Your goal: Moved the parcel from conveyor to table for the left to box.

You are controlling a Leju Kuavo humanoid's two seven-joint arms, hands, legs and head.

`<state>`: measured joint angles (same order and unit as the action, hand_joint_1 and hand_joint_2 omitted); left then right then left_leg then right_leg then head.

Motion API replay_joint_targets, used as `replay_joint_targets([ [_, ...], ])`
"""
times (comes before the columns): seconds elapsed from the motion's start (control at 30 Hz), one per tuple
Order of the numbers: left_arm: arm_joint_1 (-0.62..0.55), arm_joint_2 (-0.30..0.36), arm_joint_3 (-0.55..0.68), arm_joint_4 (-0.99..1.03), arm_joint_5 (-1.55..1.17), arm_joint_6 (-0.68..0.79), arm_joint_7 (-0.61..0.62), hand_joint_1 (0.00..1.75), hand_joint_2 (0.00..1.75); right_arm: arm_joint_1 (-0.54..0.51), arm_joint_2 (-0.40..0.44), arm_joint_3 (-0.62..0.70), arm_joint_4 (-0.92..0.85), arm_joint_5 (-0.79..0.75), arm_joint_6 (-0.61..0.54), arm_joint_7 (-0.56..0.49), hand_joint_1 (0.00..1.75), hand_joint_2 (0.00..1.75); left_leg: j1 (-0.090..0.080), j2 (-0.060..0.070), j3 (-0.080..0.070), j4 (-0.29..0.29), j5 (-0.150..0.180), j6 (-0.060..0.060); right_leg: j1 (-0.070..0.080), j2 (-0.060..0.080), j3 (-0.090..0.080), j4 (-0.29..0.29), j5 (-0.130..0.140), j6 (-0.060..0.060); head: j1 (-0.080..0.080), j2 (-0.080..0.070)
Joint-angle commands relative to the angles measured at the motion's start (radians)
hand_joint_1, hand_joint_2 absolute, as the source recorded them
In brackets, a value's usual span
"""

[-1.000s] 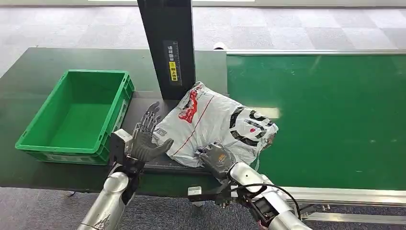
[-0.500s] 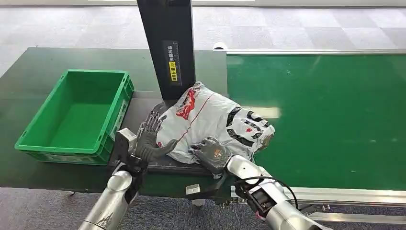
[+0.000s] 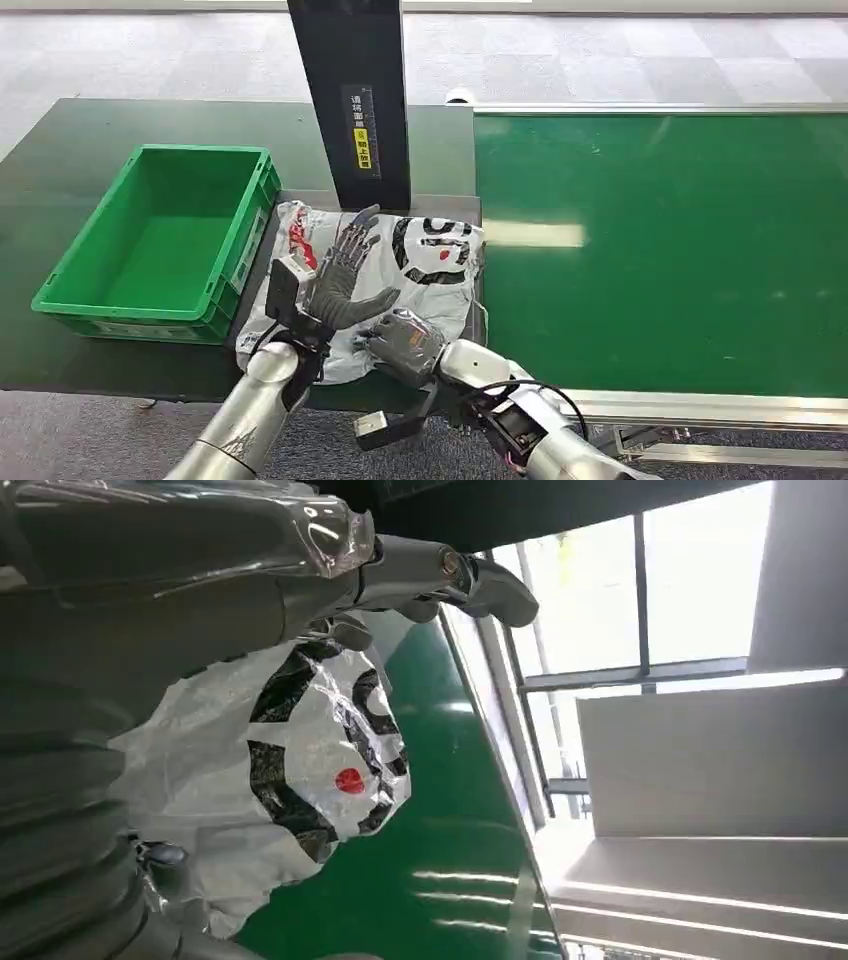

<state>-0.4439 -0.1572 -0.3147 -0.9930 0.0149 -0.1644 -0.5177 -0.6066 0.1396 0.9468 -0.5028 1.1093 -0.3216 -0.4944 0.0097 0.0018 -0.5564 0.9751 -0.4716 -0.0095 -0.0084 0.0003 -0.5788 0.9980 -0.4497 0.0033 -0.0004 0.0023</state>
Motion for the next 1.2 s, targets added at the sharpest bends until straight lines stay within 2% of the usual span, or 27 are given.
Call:
replay_joint_targets([
  [0.03,-0.068,-0.003,-0.038,0.119,0.002,0.0,0.003,0.0,1.75,-0.003,-0.011,0.065,0.071,-0.007,0.009,0.051,1.75,1.75,0.0,-0.002,0.001,-0.001,0.0,0.0,0.0,-0.002,0.001,0.0,0.0,0.0,0.0,0.0],
  [0.1,-0.066,-0.001,-0.035,0.116,0.004,0.005,0.002,0.0,1.75,-0.008,-0.011,0.062,0.074,-0.007,0.004,0.08,1.73,1.75,0.0,-0.002,0.001,-0.001,0.0,0.0,0.0,-0.002,0.001,-0.001,0.0,0.0,0.0,0.0],
  [0.17,-0.053,0.002,-0.026,0.099,0.007,0.007,0.004,0.0,1.75,-0.012,-0.019,0.046,0.069,-0.011,-0.014,0.12,1.55,1.75,0.0,-0.002,0.001,-0.001,0.001,0.0,0.0,-0.002,0.001,-0.001,0.0,0.0,0.0,0.0],
  [0.27,-0.047,0.004,-0.025,0.093,0.007,0.006,0.005,0.0,1.75,-0.015,-0.024,0.043,0.066,-0.013,-0.011,0.116,1.55,1.75,0.0,-0.002,0.0,-0.001,0.001,0.001,0.0,-0.002,0.001,-0.001,0.001,0.0,0.0,0.0],
  [0.3,-0.045,0.004,-0.024,0.091,0.007,0.007,0.005,0.0,1.75,-0.014,-0.026,0.039,0.063,-0.014,-0.019,0.123,1.5,1.75,0.0,-0.001,0.0,0.0,0.001,0.0,0.0,-0.001,0.0,-0.001,0.0,0.0,0.0,0.0],
  [0.33,-0.04,0.004,-0.021,0.084,0.006,0.006,0.007,0.0,1.75,-0.012,-0.032,0.026,0.056,-0.016,-0.038,0.14,0.65,1.75,0.0,-0.001,0.0,0.0,0.0,0.0,0.0,-0.001,0.001,0.0,0.0,0.0,0.0,0.0],
  [0.37,-0.036,0.005,-0.018,0.078,0.004,0.012,0.008,0.0,1.75,0.0,-0.039,0.0,0.033,-0.029,-0.105,0.15,0.0,0.0,0.0,-0.002,0.0,-0.002,0.001,0.001,0.001,-0.002,0.001,-0.003,0.001,0.0,0.0,0.0],
  [0.47,-0.027,0.007,-0.014,0.065,0.004,0.008,0.01,0.0,1.75,0.018,-0.041,-0.044,0.014,-0.074,-0.121,0.121,0.0,0.0,0.0,-0.001,0.0,-0.001,0.001,0.0,0.0,-0.001,0.001,-0.001,0.0,0.0,0.0,0.0],
  [0.6,-0.02,0.008,-0.009,0.06,0.002,0.008,0.01,0.0,1.75,0.061,-0.058,-0.098,-0.066,-0.098,-0.26,0.076,0.0,0.0,0.0,-0.001,0.001,-0.001,0.0,0.0,0.0,-0.001,0.001,-0.001,0.0,0.0,0.0,0.0],
  [1.1,-0.018,0.009,-0.009,0.061,0.002,0.008,0.01,0.0,1.75,0.06,-0.059,-0.1,-0.069,-0.099,-0.256,0.075,0.0,0.0,0.0,0.0,0.0,-0.001,0.0,0.0,0.0,0.0,0.0,-0.001,0.0,0.0,0.0,0.0],
  [1.2,-0.023,0.006,-0.011,0.067,0.0,0.003,0.009,0.0,1.75,0.065,-0.066,-0.12,-0.088,-0.057,-0.373,0.081,0.0,0.0,0.0,0.0,0.0,-0.001,0.0,0.0,0.0,0.0,0.001,-0.002,0.0,0.0,0.0,0.0],
])
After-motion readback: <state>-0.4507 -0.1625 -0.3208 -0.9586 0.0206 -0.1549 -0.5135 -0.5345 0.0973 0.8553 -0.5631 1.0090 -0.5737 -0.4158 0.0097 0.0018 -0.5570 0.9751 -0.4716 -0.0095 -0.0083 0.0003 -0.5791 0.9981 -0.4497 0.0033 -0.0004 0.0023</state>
